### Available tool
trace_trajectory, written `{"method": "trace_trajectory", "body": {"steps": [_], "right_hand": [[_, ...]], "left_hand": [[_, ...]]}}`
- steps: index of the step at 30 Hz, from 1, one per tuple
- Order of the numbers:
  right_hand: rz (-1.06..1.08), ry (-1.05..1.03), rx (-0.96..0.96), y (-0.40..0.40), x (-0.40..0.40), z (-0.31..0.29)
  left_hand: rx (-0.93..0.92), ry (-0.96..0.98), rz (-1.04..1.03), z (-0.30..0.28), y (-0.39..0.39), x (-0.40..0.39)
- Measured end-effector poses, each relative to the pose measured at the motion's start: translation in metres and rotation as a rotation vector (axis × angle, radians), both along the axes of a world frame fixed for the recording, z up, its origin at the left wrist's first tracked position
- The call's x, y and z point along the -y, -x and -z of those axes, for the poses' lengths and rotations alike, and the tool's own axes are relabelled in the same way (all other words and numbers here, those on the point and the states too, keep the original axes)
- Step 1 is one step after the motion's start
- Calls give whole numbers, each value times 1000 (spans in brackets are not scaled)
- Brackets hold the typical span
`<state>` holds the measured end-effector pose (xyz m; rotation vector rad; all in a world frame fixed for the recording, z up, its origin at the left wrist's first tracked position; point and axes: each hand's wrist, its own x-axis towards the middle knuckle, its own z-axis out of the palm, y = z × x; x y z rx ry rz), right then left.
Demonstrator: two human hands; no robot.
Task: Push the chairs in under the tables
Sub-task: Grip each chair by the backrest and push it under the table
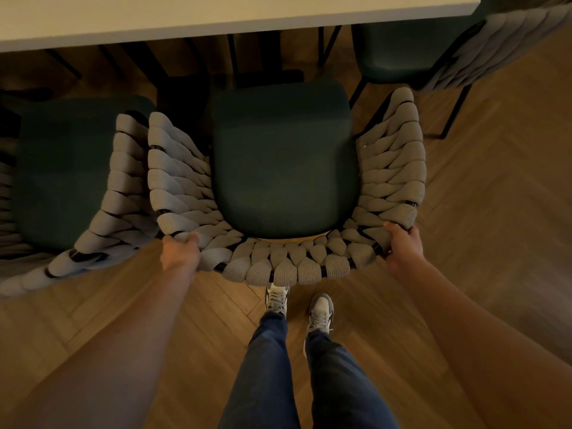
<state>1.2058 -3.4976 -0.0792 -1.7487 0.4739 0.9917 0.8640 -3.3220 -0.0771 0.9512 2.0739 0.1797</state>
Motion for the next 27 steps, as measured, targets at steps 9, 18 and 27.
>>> {"method": "trace_trajectory", "body": {"steps": [9,18,27], "right_hand": [[-120,-8,36,44,22,-8],[-131,-93,-4,100,50,-22],[-116,-66,21,190,39,-30]], "left_hand": [[114,-89,-15,-20,7,47],[278,-78,-12,-32,18,99],[447,-22,72,-42,93,91]]}}
